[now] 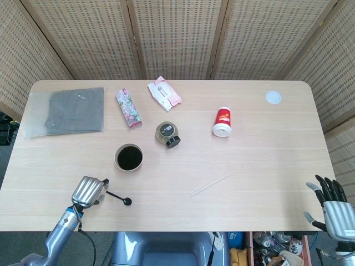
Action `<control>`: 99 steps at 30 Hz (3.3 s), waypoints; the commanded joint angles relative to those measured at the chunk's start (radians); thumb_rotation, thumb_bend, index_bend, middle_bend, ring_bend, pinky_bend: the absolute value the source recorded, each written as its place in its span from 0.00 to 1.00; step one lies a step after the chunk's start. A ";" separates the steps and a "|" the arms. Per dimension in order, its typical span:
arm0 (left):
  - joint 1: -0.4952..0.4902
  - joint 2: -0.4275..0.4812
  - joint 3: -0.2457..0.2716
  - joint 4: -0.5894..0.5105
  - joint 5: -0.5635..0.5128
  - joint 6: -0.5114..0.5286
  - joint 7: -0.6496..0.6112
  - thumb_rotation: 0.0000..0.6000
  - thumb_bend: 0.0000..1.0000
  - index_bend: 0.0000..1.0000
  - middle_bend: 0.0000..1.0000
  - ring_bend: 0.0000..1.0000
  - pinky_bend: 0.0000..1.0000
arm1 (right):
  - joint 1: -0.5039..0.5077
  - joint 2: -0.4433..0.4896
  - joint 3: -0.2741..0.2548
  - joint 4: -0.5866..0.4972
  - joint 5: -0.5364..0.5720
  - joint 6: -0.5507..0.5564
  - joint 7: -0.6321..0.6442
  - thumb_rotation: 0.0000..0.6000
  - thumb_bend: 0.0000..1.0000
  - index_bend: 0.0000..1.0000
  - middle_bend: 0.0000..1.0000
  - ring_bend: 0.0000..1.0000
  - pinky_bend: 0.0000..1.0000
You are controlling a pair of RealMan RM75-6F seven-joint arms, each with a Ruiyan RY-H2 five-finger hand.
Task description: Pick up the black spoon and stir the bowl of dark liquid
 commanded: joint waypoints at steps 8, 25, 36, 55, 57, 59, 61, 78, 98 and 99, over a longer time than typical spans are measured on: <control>-0.016 -0.021 0.004 0.012 -0.024 -0.022 0.006 1.00 0.30 0.52 0.78 0.67 0.69 | -0.006 0.004 0.000 -0.004 0.005 0.001 -0.004 1.00 0.36 0.24 0.15 0.00 0.00; -0.038 -0.029 0.006 0.003 -0.060 -0.047 0.031 1.00 0.35 0.52 0.78 0.67 0.69 | -0.009 0.005 0.002 -0.002 0.014 -0.008 -0.004 1.00 0.36 0.24 0.15 0.00 0.00; -0.053 -0.037 0.006 0.000 -0.094 -0.071 0.049 1.00 0.35 0.52 0.78 0.67 0.69 | -0.016 0.007 0.003 0.003 0.020 -0.007 0.002 1.00 0.36 0.24 0.15 0.00 0.00; -0.065 -0.036 0.012 -0.011 -0.135 -0.092 0.058 1.00 0.36 0.59 0.78 0.67 0.69 | -0.022 0.009 0.003 0.003 0.021 -0.005 0.002 1.00 0.36 0.24 0.15 0.00 0.00; -0.065 -0.036 0.014 -0.014 -0.139 -0.092 0.058 1.00 0.37 0.60 0.78 0.67 0.69 | -0.022 0.009 0.003 0.004 0.021 -0.005 0.002 1.00 0.36 0.24 0.15 0.00 0.00; -0.064 -0.035 0.015 -0.015 -0.141 -0.092 0.057 1.00 0.37 0.61 0.79 0.67 0.70 | -0.023 0.009 0.003 0.004 0.020 -0.005 0.002 1.00 0.36 0.24 0.15 0.00 0.00; -0.063 -0.035 0.015 -0.015 -0.143 -0.090 0.054 1.00 0.37 0.63 0.79 0.67 0.70 | -0.023 0.009 0.003 0.004 0.020 -0.005 0.001 1.00 0.36 0.24 0.15 0.00 0.00; -0.063 -0.009 0.014 -0.052 -0.145 -0.065 0.038 1.00 0.40 0.70 0.81 0.69 0.71 | -0.028 0.011 0.004 0.005 0.017 0.002 0.005 1.00 0.36 0.24 0.15 0.00 0.00; -0.134 0.187 -0.056 -0.228 -0.070 0.030 0.232 1.00 0.40 0.71 0.81 0.69 0.71 | -0.029 0.010 0.002 0.009 0.003 0.014 0.019 1.00 0.36 0.24 0.15 0.00 0.00; -0.146 0.200 -0.065 -0.235 -0.067 0.030 0.251 1.00 0.40 0.72 0.81 0.69 0.71 | -0.029 0.010 0.002 0.009 0.001 0.015 0.019 1.00 0.36 0.24 0.15 0.00 0.00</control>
